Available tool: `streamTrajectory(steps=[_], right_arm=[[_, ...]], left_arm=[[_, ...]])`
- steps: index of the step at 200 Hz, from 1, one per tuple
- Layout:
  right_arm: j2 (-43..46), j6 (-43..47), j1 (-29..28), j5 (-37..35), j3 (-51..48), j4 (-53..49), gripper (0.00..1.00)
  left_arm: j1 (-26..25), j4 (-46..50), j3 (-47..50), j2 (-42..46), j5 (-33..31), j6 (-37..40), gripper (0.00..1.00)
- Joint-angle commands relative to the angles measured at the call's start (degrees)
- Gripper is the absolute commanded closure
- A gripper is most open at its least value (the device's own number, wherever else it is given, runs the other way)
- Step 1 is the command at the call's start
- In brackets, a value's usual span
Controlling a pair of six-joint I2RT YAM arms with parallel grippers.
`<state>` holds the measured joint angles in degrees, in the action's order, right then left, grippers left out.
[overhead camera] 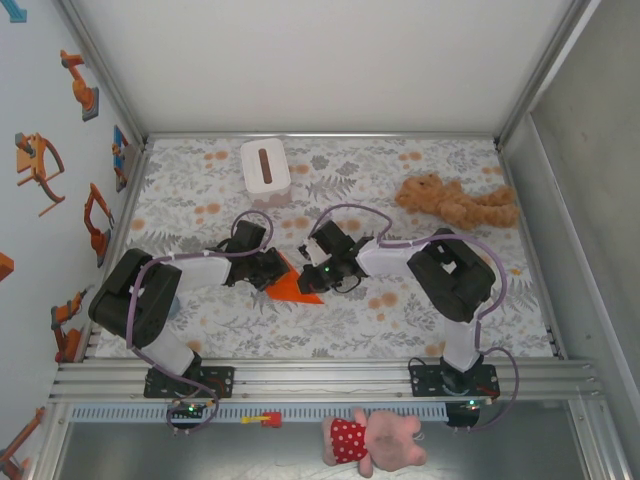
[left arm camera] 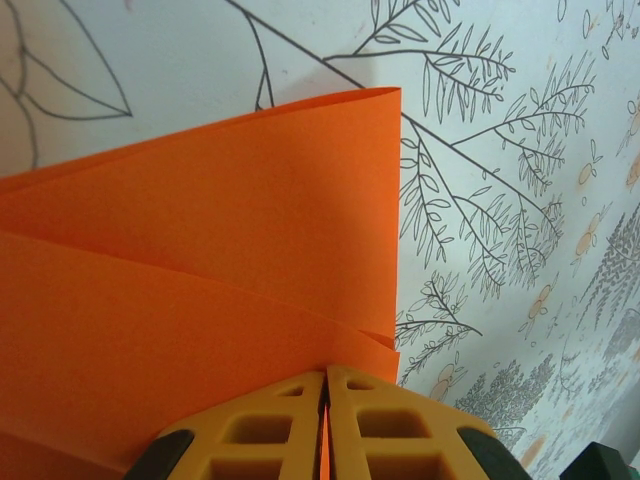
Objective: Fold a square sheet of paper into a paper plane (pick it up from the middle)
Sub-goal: Fourth fold the wing at the center of the table.
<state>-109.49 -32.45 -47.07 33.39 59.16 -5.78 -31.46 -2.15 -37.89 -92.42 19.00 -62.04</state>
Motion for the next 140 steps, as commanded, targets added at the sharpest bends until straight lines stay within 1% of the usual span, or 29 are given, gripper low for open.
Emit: streamTrajectory(steps=[1,70,109,140], right_arm=[[-1.1,1.1,0.4,-1.0,-1.2,-2.8,0.95],[0.4,2.6,1.2,-1.0,-3.4,-4.1,0.95],[3.5,3.5,1.7,-0.4,-7.3,-4.7,0.95],[6.6,2.9,2.5,-0.1,-11.9,-3.2,0.95]], left_arm=[[0.1,7.6,0.8,-2.7,-3.3,0.5,0.91],[0.4,11.6,-0.3,-3.7,-5.0,0.4,0.91],[0.6,12.3,-0.4,-4.8,-5.2,0.3,0.91],[0.6,12.3,-0.4,-5.1,-4.9,0.4,0.91]])
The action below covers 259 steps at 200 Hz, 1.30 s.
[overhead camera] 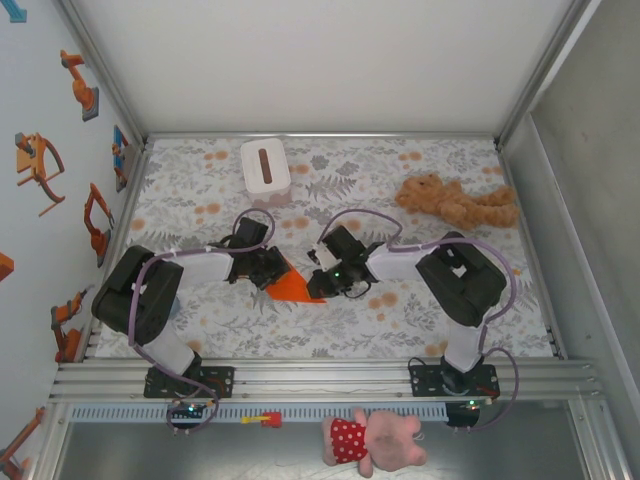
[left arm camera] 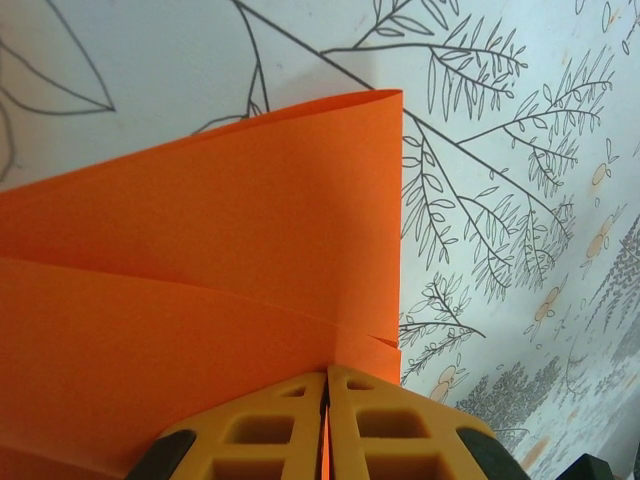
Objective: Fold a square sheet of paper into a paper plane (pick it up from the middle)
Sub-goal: Fourth fold the wing at the center of the table.
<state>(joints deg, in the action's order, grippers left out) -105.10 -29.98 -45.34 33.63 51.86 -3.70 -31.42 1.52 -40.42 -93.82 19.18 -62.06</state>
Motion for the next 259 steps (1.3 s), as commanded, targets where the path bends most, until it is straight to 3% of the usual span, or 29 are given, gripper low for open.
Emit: streamTrajectory(steps=[1,58,110,194,259], right_arm=[[2.3,0.5,0.8,-0.3,-4.8,-5.1,0.95],[9.0,-1.8,2.6,-1.8,-12.2,-2.4,0.96],[16.1,-1.6,2.6,-2.2,-11.5,1.3,0.96],[2.9,-3.4,1.3,1.5,-1.7,6.4,1.00],[-1.5,-3.0,1.0,-2.7,-1.1,1.4,1.00]], left_arm=[[0.6,8.6,2.1,-3.7,-5.1,0.5,0.91],[0.6,8.3,1.4,-4.2,-4.4,1.2,0.91],[0.5,7.7,0.9,-3.8,-3.5,1.8,0.91],[0.0,7.1,-0.2,-1.1,-2.8,3.0,0.91],[-0.6,5.0,-0.2,3.9,-1.9,2.1,0.91]])
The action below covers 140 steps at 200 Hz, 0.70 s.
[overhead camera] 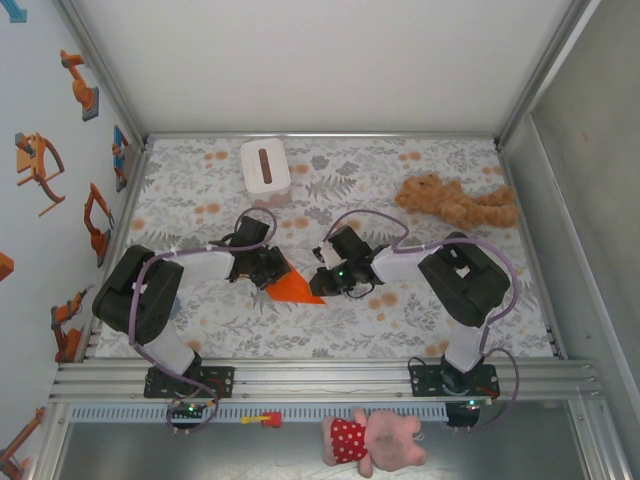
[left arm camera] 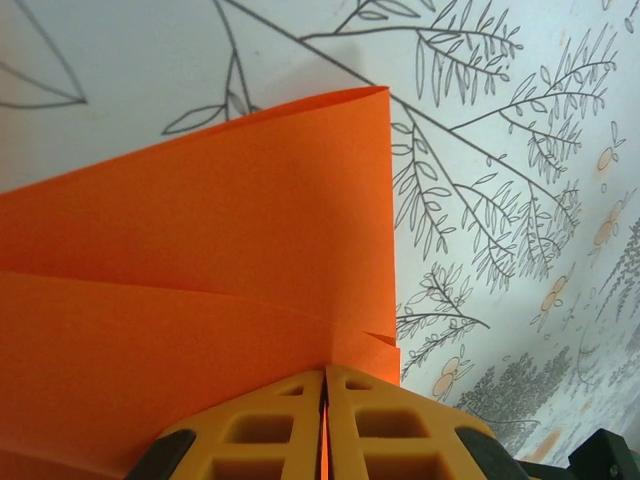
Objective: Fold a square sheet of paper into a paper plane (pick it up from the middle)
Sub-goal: Fourth fold the wing at the center of the table.
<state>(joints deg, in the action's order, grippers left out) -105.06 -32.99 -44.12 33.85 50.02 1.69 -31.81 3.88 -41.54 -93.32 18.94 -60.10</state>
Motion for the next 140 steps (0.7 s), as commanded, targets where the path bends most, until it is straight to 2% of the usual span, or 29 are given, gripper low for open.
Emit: streamTrajectory(steps=[1,36,97,140], right_arm=[[-1.5,0.0,-0.3,-3.1,0.7,-4.2,1.00],[-3.2,0.0,-0.3,-7.2,0.3,-8.9,1.00],[-4.4,-1.1,-0.3,-8.9,1.1,-12.5,1.00],[-4.9,-1.9,-0.2,-8.5,1.4,-13.3,1.00]], left_arm=[[-0.3,2.3,1.1,3.7,-1.6,0.1,0.91],[-3.3,-1.5,2.3,9.4,-2.3,0.4,0.90],[-5.6,-11.8,7.2,6.6,0.0,0.3,0.90],[-6.2,-13.5,6.7,4.6,1.2,0.8,0.90]])
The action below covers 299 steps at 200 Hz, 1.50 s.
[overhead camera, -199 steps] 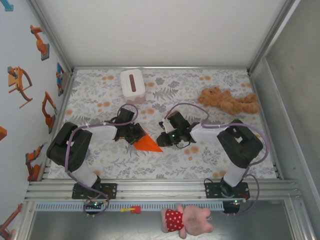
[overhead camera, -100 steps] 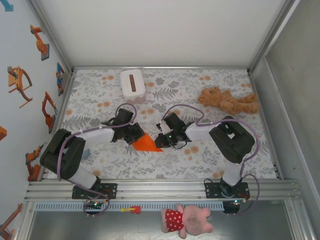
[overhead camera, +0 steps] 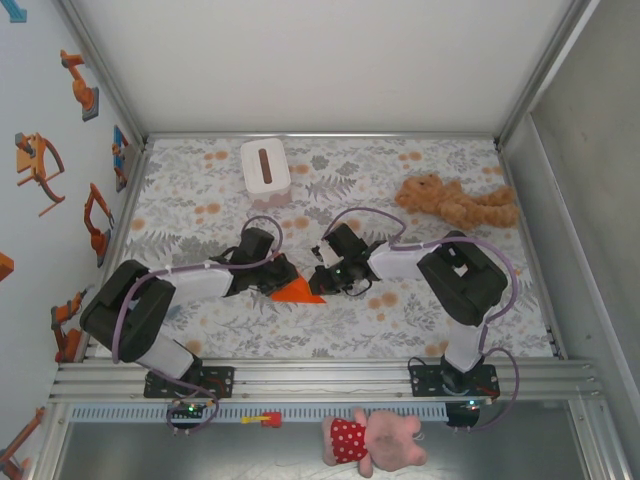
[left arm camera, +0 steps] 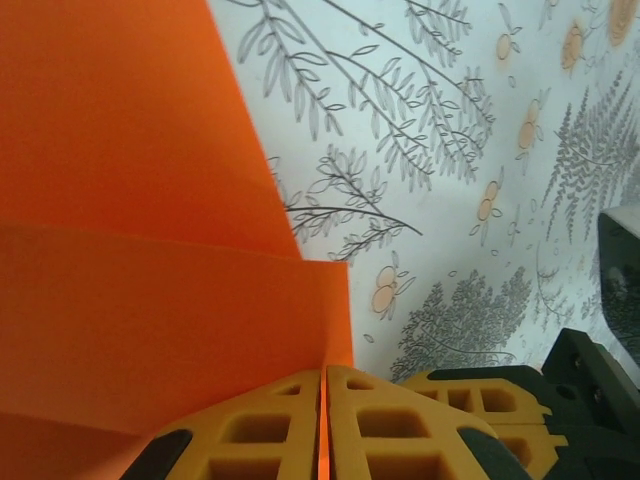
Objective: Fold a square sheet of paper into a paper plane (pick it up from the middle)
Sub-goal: Fourth fold the wing at the center of the table.
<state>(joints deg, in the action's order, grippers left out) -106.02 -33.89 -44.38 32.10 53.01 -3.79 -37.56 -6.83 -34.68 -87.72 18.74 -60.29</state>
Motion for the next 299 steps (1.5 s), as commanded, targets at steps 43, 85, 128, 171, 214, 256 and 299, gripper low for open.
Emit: streamTrajectory(steps=[43,85,128,171,214,256,299], right_arm=[[-4.1,-1.6,0.0,-7.2,-1.4,-8.6,1.00],[-4.5,-1.8,0.0,-7.7,-1.6,-9.9,1.00],[-4.5,-1.6,0.0,-10.1,-2.1,-12.5,1.00],[-4.6,-1.6,0.0,-12.7,-3.2,-14.5,1.00],[-5.3,-1.7,0.0,-15.2,-3.4,-16.8,1.00],[-5.5,-1.7,0.0,-16.4,-3.4,-17.7,1.00],[-5.3,-2.0,0.0,-16.4,-3.7,-17.4,1.00]], left_arm=[[-1.2,-5.5,1.3,-2.6,1.9,1.5,0.90],[-1.3,-7.7,3.1,-3.9,0.8,2.1,0.90],[-0.9,-6.6,3.2,-5.3,-0.7,4.5,0.90],[1.1,-7.2,5.1,-5.7,-1.1,6.9,0.90],[6.1,-7.9,6.3,-4.7,0.9,9.1,0.90],[11.0,-3.6,5.1,-3.3,0.7,13.6,0.90],[16.9,-1.1,5.2,-1.7,0.9,16.8,0.90]])
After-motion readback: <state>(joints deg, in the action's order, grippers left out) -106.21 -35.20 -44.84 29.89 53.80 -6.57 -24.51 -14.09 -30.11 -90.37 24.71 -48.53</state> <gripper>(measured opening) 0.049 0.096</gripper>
